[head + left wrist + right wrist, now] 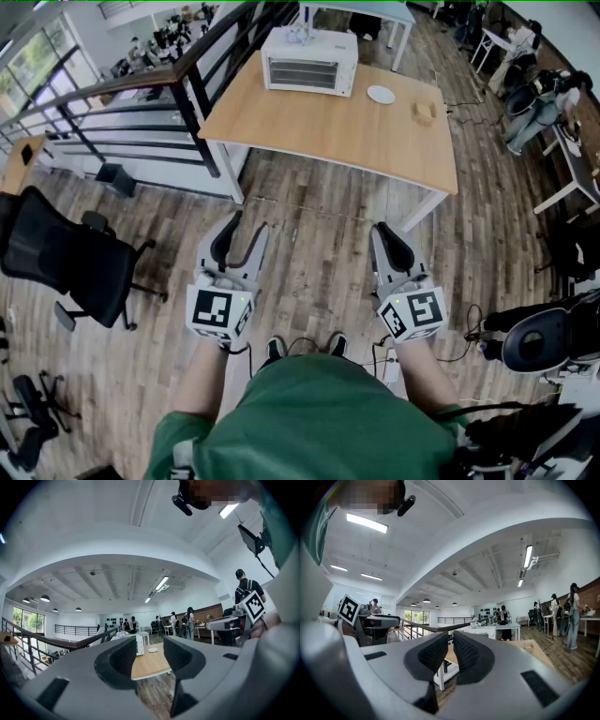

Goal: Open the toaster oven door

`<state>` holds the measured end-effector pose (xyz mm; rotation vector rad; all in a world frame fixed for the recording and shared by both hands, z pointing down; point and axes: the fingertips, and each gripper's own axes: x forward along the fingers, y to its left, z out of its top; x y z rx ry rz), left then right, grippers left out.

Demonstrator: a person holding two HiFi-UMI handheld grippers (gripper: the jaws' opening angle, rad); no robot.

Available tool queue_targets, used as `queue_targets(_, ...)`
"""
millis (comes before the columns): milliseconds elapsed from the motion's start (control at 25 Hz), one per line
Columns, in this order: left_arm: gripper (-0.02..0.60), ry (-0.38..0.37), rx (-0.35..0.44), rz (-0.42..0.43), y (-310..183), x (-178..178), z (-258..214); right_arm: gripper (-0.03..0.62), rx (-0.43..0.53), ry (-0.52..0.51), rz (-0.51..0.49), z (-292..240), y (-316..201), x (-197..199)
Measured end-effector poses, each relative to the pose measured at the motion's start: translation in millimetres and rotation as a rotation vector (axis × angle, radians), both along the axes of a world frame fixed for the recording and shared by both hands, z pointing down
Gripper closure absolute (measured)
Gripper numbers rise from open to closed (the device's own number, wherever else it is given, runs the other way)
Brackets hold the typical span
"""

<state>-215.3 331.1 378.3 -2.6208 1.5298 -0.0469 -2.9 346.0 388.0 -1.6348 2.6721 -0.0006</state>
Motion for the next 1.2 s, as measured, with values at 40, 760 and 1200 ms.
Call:
queue_targets(40, 0.391, 0.001, -0.003, -0.003, 1.2, 9.6, -1.8, 0.540, 0.001, 0.001, -0.004, -0.6, -0.2, 8.7)
queue_targets(760, 0.391, 0.015, 0.003, -0.126, 20.5, 138.7, -25.8, 0.539, 0.083, 0.020, -0.024, -23.1, 2.3, 174.1)
queue_targets(1200, 0.391, 0.019, -0.017, -0.131, -1.2, 143.6, -16.3, 0.500, 0.060, 0.012, 0.004, -9.0, -17.3, 189.7)
